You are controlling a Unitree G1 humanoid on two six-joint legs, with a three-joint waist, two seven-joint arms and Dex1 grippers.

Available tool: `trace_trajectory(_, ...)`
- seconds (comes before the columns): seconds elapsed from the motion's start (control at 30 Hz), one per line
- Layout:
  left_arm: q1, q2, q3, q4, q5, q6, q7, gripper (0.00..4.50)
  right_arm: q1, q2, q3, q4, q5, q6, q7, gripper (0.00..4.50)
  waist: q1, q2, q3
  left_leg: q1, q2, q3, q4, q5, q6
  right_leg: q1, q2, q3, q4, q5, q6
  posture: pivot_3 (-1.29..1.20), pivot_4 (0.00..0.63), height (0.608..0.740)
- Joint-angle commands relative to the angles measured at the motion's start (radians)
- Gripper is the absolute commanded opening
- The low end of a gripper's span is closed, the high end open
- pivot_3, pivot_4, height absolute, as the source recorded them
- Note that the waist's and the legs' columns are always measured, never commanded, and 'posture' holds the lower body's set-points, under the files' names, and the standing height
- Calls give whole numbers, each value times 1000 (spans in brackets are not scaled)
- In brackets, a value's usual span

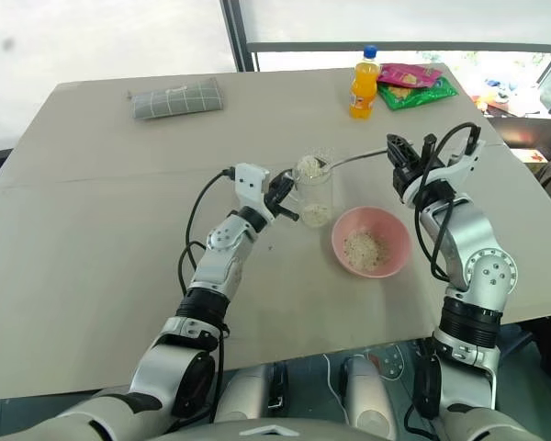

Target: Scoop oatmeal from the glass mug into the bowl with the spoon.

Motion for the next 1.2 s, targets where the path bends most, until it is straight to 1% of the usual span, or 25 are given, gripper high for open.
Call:
trace_trajectory(0.03, -29, -4, 9, -21, -19, -19, -4, 30, -6, -16, -7, -53, 56, -15, -22, 0, 0, 0, 0, 0, 0, 0, 0, 0, 0, 0, 0, 0, 0, 0, 0, 0, 150, 740)
trace_trajectory(0.4, -35, -4, 5, 2, -15, -29, -15, 30, -10, -45, -4, -92, 118, -43, -58, 0, 0, 0, 0, 0, 0, 0, 0, 0, 0, 0, 0, 0, 0, 0, 0, 0, 150, 740)
trace_trajectory(0.8, -59, 3, 3, 52, -9, -44, -35, 30, 42, -93, -23, -180, 174, -95, -99, 0, 2, 0, 0, 0, 0, 0, 0, 0, 0, 0, 0, 0, 0, 0, 0, 0, 150, 740)
trace_trajectory(0.93, -65, 1, 1, 68, -11, -47, -46, 30, 85, -112, -30, -217, 194, -112, -98, 0, 2, 0, 0, 0, 0, 0, 0, 0, 0, 0, 0, 0, 0, 0, 0, 0, 150, 740)
trace_trajectory(1.2, -98, 7, 1, 140, -7, -63, -80, 30, 232, -115, -58, -353, 210, -178, -106, 0, 8, 0, 0, 0, 0, 0, 1, 0, 0, 1, 0, 0, 0, 0, 0, 0, 150, 740)
